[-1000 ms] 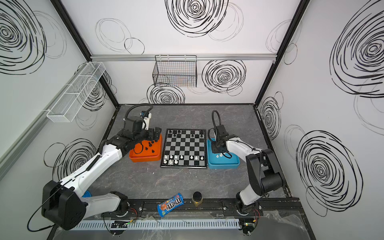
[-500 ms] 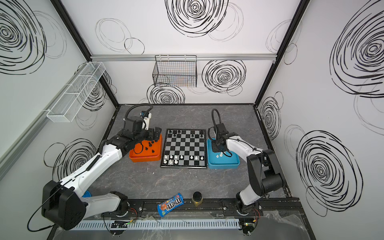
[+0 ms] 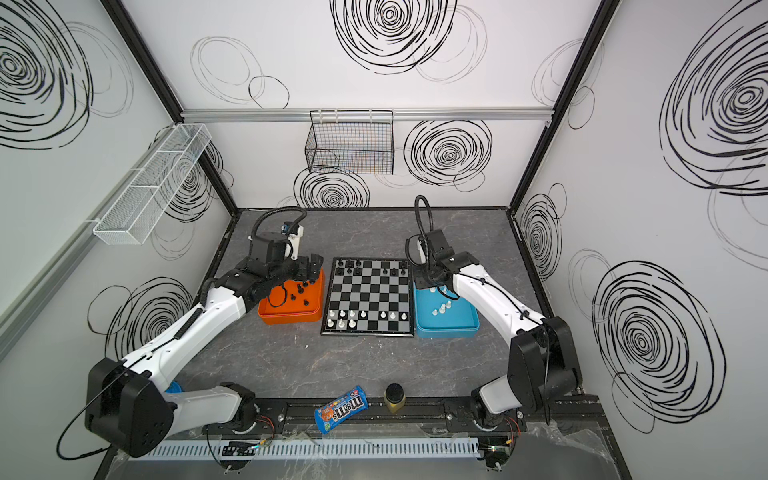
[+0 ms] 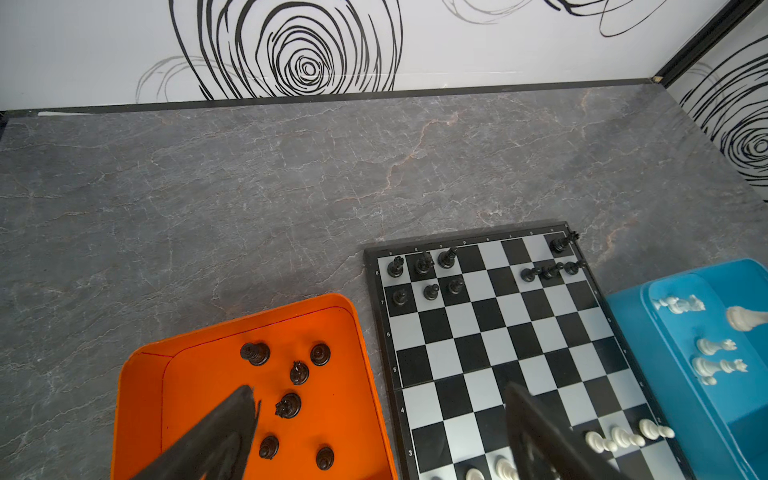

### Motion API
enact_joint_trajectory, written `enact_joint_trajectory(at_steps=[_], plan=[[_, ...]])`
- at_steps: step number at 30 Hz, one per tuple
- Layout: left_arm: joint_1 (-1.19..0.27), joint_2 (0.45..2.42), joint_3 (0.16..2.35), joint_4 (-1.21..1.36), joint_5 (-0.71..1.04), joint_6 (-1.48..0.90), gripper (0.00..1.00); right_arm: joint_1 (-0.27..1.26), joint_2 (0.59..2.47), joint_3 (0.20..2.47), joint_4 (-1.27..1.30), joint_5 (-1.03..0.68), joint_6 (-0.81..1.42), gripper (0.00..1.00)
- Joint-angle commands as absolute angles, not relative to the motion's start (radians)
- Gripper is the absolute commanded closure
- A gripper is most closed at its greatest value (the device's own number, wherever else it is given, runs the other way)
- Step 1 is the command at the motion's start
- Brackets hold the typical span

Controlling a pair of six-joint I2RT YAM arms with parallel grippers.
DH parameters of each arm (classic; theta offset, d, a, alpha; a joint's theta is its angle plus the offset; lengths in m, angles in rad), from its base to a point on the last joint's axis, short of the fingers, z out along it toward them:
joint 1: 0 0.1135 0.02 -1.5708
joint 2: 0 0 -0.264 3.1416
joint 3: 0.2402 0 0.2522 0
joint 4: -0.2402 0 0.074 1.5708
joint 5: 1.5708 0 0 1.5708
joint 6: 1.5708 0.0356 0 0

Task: Set up the chess pieces on the board
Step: 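Lift the white piece and carry it with the right gripper over the chessboard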

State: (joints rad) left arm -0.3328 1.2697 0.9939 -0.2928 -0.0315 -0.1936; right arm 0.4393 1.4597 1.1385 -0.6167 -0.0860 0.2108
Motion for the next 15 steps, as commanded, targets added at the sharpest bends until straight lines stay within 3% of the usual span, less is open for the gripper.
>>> enact_joint_trajectory(at_steps=[1, 15], plan=[[-0.327, 1.275, 1.031, -0.281, -0.054, -0.19, 0.04, 0.509, 1.442, 1.165, -0.674, -0.086, 0.235, 0.83], [-0.207, 1.262, 0.988, -0.292, -0.035, -0.208, 0.04, 0.798, 1.5, 1.179, -0.626, -0.066, 0.346, 0.83]])
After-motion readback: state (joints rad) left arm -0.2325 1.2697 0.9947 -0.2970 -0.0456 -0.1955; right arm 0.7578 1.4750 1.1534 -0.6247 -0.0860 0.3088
